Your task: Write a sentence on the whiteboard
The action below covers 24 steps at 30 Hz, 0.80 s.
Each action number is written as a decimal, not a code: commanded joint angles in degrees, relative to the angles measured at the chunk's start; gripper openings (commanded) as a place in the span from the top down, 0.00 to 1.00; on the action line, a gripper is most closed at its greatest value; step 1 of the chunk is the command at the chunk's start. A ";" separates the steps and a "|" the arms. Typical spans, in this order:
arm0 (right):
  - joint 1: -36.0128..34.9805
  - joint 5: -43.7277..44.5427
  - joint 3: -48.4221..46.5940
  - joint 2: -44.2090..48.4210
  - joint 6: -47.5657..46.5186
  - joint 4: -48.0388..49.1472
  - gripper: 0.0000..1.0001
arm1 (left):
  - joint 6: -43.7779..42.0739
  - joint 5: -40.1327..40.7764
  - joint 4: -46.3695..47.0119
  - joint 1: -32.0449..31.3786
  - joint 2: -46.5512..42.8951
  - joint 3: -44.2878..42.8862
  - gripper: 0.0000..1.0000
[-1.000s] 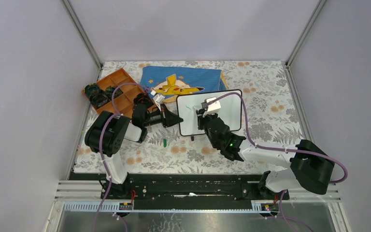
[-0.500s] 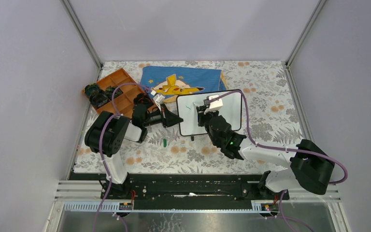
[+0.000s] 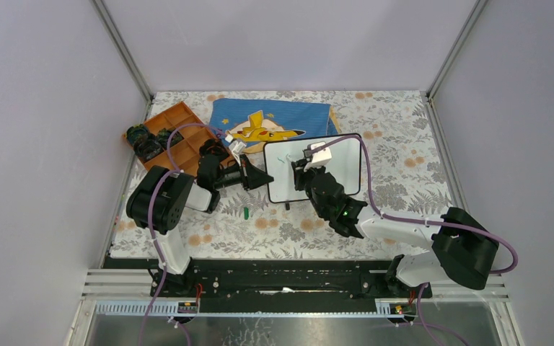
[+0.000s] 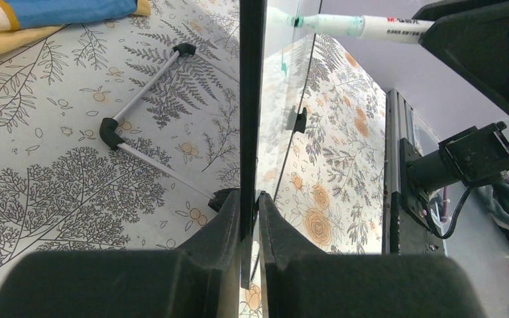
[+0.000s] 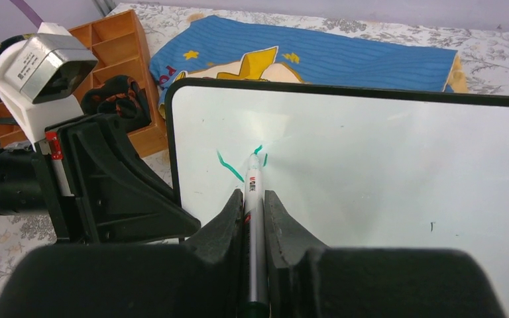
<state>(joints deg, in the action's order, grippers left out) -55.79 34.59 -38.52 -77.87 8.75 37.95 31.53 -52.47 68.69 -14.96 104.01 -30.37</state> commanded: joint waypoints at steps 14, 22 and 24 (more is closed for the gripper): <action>-0.37 -6.67 1.37 0.20 3.52 -3.96 1.00 | -2.70 0.97 -4.26 -0.94 -0.15 0.40 1.00; -0.99 -8.92 0.81 -1.34 4.51 -5.35 1.00 | -2.71 1.01 -4.26 -0.97 -0.15 0.31 1.00; -0.99 -9.37 0.54 -1.54 4.52 -5.71 1.00 | -2.73 0.99 -4.29 -1.01 -0.20 0.31 1.00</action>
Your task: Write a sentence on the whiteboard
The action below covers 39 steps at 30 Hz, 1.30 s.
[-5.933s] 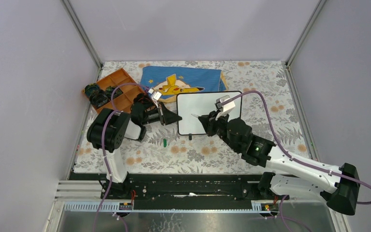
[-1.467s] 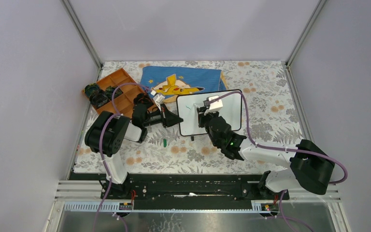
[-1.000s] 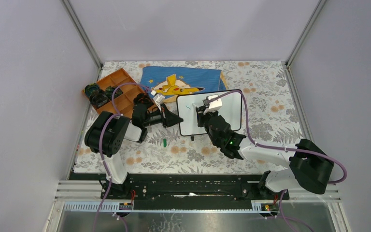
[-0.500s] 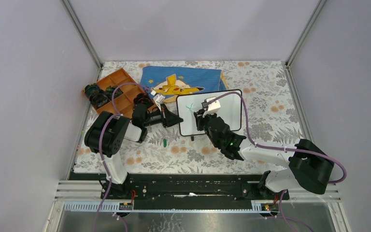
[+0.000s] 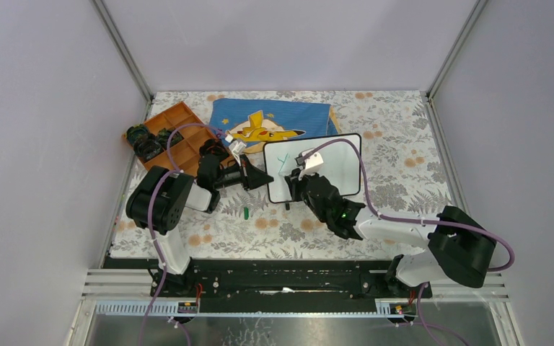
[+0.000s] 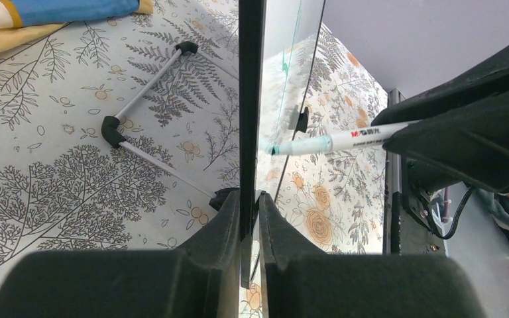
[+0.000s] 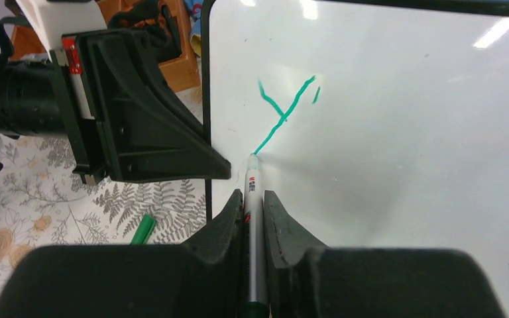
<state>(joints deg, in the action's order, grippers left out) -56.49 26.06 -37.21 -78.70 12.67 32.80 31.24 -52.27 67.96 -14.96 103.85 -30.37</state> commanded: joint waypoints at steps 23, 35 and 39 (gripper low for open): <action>1.89 8.05 -1.93 9.77 -4.07 -4.01 1.00 | -3.19 0.86 -4.63 -1.21 -0.16 0.31 1.00; 2.10 3.53 -3.59 6.83 -3.61 -2.24 1.00 | -3.77 0.86 -5.56 -1.44 -0.30 0.18 1.00; 2.13 3.01 -3.93 5.89 -3.48 -1.59 1.00 | -3.73 0.85 -5.59 -1.47 -0.25 0.14 1.00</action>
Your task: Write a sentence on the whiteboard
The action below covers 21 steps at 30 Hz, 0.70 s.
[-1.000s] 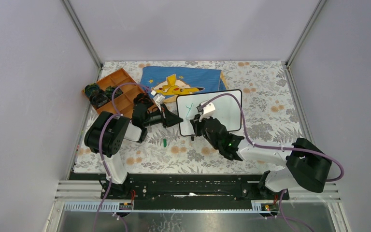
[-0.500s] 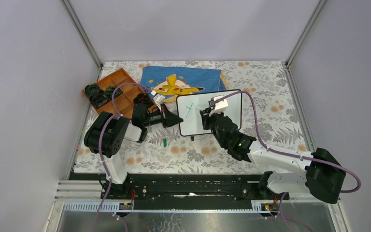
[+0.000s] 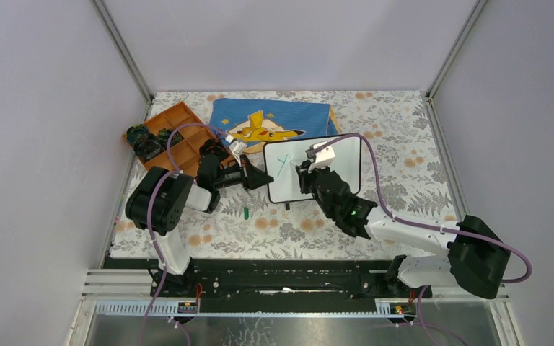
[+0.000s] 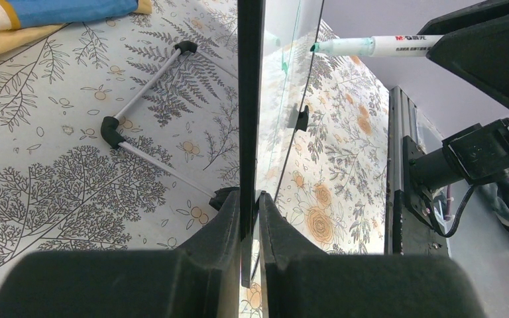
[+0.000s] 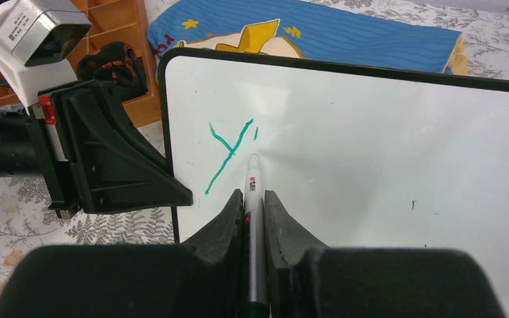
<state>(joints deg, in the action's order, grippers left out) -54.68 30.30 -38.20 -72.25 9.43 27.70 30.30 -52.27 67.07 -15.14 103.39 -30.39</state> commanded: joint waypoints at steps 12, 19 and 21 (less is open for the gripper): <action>0.37 -1.27 -3.92 -3.12 -0.23 2.90 1.00 | -2.79 0.86 -4.77 -1.29 0.03 0.15 1.00; 0.40 -1.70 -3.43 -4.19 0.22 2.23 1.00 | -2.80 0.85 -4.84 -1.25 0.09 0.08 1.00; 0.37 -1.81 -3.30 -4.29 0.28 1.90 1.00 | -2.79 0.86 -4.84 -1.30 0.06 0.09 1.00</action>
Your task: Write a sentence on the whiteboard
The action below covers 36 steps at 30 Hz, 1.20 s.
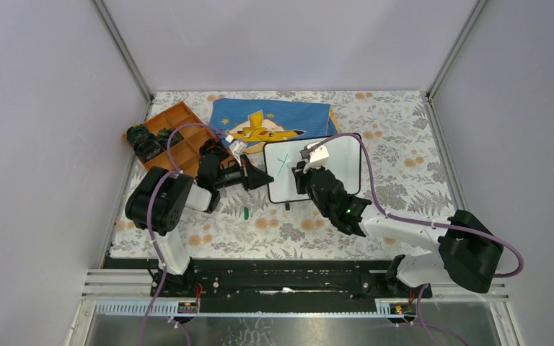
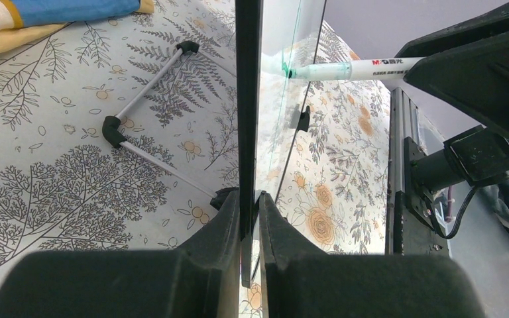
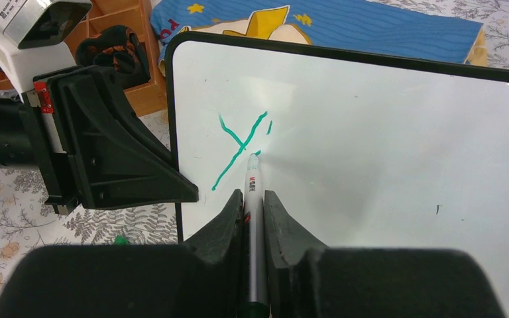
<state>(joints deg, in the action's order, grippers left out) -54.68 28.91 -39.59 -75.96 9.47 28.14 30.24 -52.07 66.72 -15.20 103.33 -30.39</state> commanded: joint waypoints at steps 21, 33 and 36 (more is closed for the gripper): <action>0.71 1.20 1.47 2.62 0.46 -1.56 1.00 | -2.99 0.70 -4.91 -1.23 0.01 0.07 1.00; 1.86 3.10 1.05 3.54 0.26 -1.36 1.00 | -3.17 0.66 -5.10 -1.30 0.10 0.07 1.00; 1.95 3.05 0.29 3.31 -0.13 -1.14 1.00 | -3.17 0.66 -5.15 -1.26 0.12 0.07 1.00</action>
<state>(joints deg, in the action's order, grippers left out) -53.89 29.08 -37.91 -73.80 10.13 25.96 29.95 -52.05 66.28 -15.35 103.11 -30.39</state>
